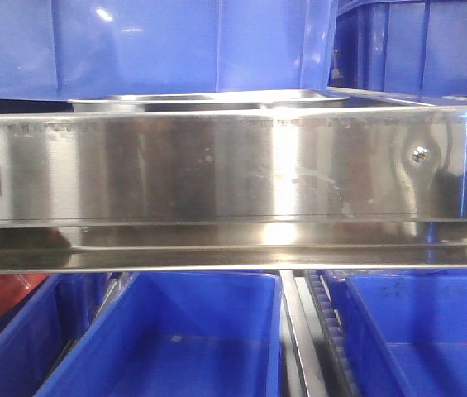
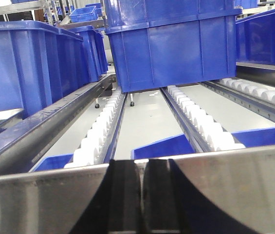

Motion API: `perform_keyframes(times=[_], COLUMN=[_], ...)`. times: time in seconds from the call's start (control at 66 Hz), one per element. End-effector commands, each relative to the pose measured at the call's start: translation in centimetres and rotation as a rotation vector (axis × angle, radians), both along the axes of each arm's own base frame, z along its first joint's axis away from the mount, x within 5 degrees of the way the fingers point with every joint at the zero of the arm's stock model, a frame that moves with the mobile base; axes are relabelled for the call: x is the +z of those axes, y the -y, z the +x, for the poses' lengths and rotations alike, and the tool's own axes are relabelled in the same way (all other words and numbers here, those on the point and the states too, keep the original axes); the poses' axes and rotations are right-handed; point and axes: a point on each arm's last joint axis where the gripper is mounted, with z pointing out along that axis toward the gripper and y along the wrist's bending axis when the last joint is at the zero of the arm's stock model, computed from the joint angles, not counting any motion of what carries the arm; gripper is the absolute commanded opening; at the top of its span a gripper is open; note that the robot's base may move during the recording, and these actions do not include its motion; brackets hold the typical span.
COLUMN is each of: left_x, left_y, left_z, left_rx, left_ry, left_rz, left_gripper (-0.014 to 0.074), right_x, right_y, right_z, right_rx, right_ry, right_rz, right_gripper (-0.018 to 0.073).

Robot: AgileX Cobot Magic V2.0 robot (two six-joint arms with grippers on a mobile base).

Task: Stack silver trays without gaps
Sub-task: 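Raise both grippers toward the silver tray on the upper shelf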

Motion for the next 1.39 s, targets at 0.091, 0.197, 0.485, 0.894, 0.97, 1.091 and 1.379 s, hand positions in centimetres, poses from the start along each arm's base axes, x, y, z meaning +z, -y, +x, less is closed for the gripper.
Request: perform_keyframes(times=[0.091, 0.197, 0.485, 0.894, 0.97, 1.091, 1.379], left_x=[0.3, 0.3, 0.3, 0.7, 1.3, 2.2, 6.7], left_y=[0.0, 0.0, 0.0, 0.0, 0.0, 0.0, 0.2], left_z=[-0.1, -0.1, -0.1, -0.1, -0.2, -0.5, -1.7], left_rx=[0.002, 0.002, 0.002, 0.001, -0.001, -0.003, 0.013], left_ry=[0.025, 0.025, 0.025, 0.073, 0.139, 0.243, 0.312], left_rz=[-0.004, -0.004, -0.004, -0.003, -0.005, 0.000, 0.142], left_gripper=[0.0002, 0.0002, 0.0002, 0.0002, 0.0002, 0.0002, 0.0002], right_x=[0.3, 0.3, 0.3, 1.5, 2.3, 3.6, 10.0], right_y=[0.0, 0.0, 0.0, 0.1, 0.1, 0.2, -0.1], right_z=[0.0, 0.0, 0.0, -0.2, -0.4, -0.8, -2.8], right_rx=[-0.005, -0.005, -0.005, -0.013, -0.017, -0.017, -0.005], right_ry=[0.029, 0.029, 0.029, 0.163, 0.260, 0.411, 0.463], right_rz=[-0.008, -0.008, -0.008, -0.017, -0.012, 0.016, 0.013], right_gripper=[-0.0021, -0.0021, -0.0021, -0.0021, -0.0021, -0.0021, -0.0021])
